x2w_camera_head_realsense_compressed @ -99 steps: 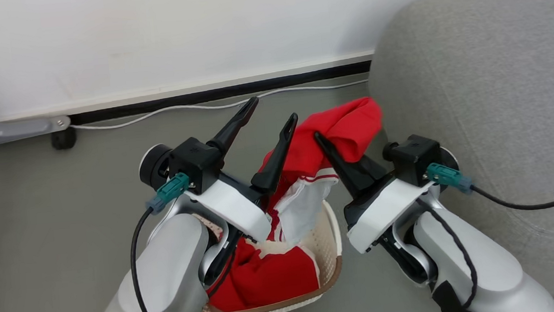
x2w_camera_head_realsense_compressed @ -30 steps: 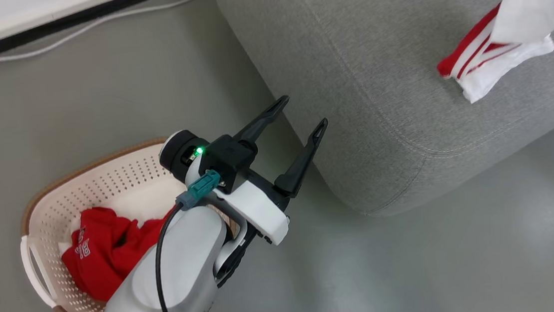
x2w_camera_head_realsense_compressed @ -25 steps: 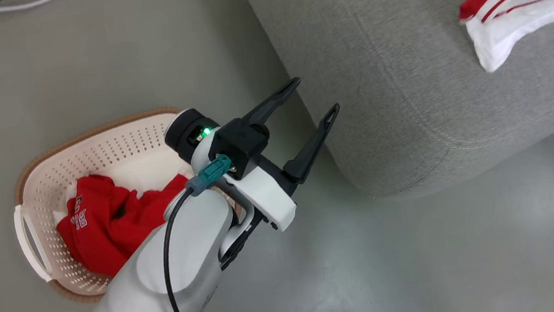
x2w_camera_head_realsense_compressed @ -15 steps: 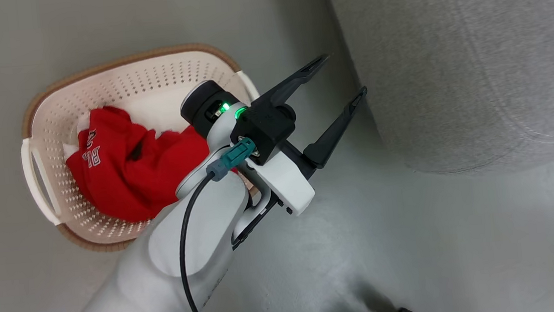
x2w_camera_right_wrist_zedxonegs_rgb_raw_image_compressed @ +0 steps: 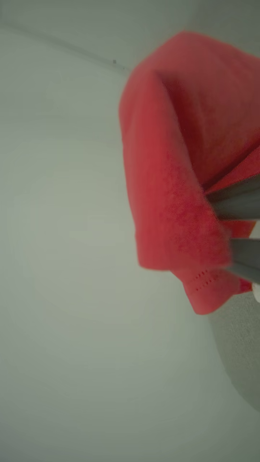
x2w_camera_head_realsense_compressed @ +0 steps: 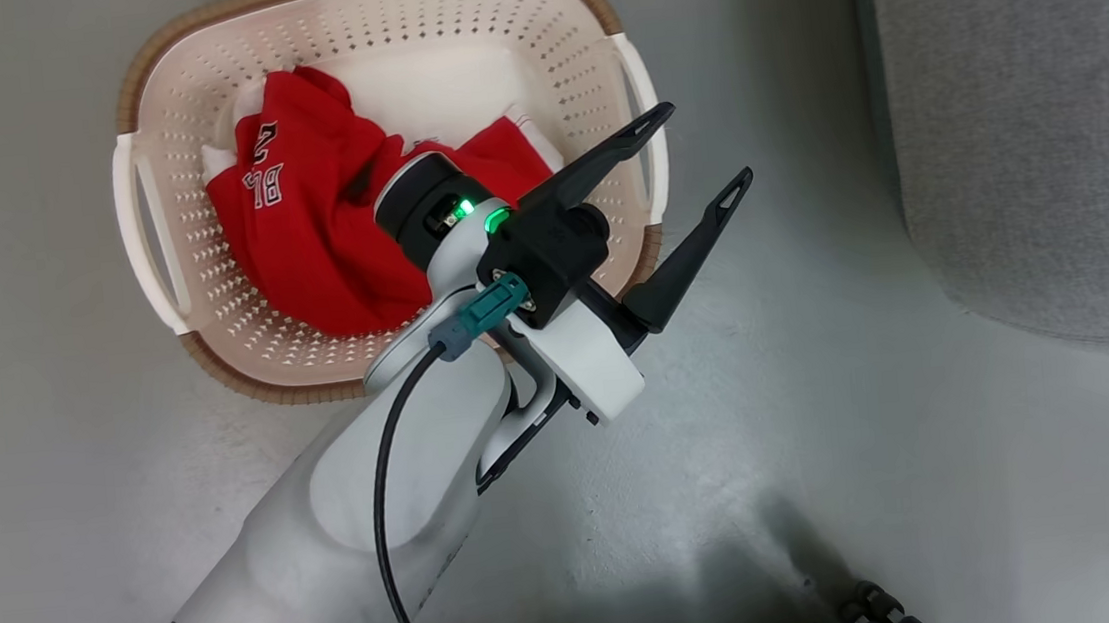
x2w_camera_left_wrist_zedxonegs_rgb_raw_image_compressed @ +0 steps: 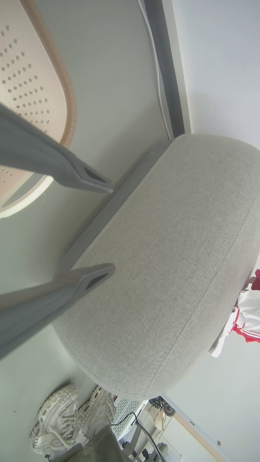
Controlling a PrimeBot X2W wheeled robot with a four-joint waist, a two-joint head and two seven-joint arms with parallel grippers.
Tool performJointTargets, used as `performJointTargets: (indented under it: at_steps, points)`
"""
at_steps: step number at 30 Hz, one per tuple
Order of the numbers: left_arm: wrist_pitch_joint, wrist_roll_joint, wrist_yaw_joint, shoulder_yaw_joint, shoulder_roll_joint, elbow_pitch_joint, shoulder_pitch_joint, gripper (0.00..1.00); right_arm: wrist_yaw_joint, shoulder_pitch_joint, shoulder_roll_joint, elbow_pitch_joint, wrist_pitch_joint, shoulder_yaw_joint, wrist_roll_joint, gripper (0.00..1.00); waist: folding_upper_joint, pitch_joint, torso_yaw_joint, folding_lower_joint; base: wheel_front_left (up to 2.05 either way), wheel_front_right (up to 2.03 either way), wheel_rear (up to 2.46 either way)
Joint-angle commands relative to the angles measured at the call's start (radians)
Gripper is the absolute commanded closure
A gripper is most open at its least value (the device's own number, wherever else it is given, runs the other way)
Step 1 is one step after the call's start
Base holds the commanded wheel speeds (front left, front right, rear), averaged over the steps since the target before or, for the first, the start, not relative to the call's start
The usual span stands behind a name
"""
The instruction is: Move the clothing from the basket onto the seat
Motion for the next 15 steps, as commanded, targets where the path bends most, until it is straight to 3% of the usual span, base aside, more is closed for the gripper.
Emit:
performJointTargets:
  at_steps: [1,15]
  points:
    - [-0.005,0.015,-0.001,0.023,-0.007,-0.028,-0.013,0.0,0.004,0.019,0.001,0.004,-0.006,0.019,0.024,1.0,0.0,0.011,0.014,0.0,0.0,0.0,0.0]
    - [-0.005,0.01,-0.001,0.049,-0.019,-0.039,0.027,0.0,0.004,0.305,0.097,0.018,-0.006,0.242,0.266,1.0,0.0,-0.065,0.025,0.0,0.0,0.0,0.0]
